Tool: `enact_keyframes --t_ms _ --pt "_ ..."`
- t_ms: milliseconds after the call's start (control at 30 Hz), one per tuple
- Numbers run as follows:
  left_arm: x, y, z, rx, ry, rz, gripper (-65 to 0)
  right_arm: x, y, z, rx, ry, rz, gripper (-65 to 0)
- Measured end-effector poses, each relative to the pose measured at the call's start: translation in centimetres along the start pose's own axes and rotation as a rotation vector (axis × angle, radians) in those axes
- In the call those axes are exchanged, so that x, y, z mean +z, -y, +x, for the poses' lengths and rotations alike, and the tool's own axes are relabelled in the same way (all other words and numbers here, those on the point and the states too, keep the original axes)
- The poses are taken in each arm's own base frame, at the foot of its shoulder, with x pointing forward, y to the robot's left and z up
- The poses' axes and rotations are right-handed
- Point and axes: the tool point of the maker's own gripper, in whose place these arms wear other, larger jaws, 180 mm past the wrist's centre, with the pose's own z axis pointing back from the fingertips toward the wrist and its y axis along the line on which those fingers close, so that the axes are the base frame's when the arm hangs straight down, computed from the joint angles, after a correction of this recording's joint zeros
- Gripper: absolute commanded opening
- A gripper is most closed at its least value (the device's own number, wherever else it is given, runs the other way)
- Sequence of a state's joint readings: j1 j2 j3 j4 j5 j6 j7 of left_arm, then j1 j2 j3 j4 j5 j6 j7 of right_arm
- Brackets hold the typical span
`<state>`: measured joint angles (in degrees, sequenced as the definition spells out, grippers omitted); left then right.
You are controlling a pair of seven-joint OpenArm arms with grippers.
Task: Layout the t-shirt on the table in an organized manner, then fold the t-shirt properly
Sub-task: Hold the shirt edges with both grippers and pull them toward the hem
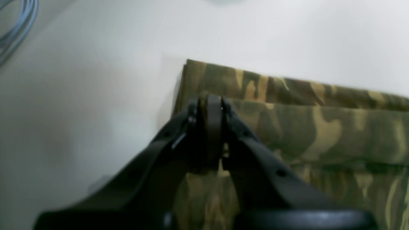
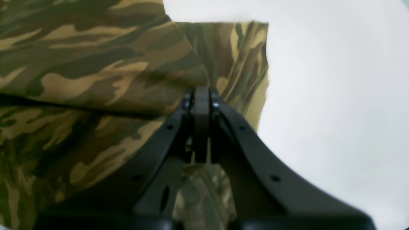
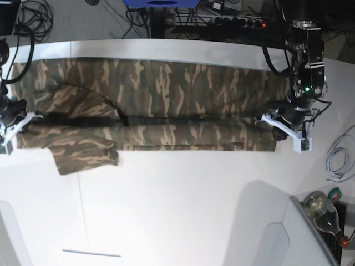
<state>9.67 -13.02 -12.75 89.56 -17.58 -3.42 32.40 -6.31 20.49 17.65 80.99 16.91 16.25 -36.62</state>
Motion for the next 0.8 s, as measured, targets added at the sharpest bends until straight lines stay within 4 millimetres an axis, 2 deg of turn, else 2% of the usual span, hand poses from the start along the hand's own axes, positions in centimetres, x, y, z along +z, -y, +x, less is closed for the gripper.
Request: enact_keyframes --t_ms 100,167,267,400,533,800 --pt "0.7 0.0 -1.0 -0.009 -0.016 -0.001 -65.0 0.4 -0.1 -2.2 0.000 -0.041 0.004 -65.0" --pt "0.8 0.0 -1.5 -0.009 -0.025 -0.001 -65.0 0.6 -0.5 -2.9 -0.001 -0.049 0.002 -65.0" --pt "0.5 -0.4 -2.3 -0.007 -0.043 0.009 -65.0 0.9 -1.6 -3.1 -0.008 -0.039 0.020 -65.0" --pt "0.3 -0.9 -3.7 -0.007 -0.085 0.020 -65.0 0.9 -1.5 -3.1 -0.006 -0.039 0.019 -65.0" --pt "0.1 -1.2 -3.1 -0.016 -0.071 0.023 -65.0 0.9 -1.5 -4.0 -0.009 -0.074 0.020 -65.0" --pt "-0.6 -2.1 -3.8 -0.010 -0.101 0.040 -65.0 0.5 -1.4 -5.4 -0.029 -0.112 0.024 -65.0"
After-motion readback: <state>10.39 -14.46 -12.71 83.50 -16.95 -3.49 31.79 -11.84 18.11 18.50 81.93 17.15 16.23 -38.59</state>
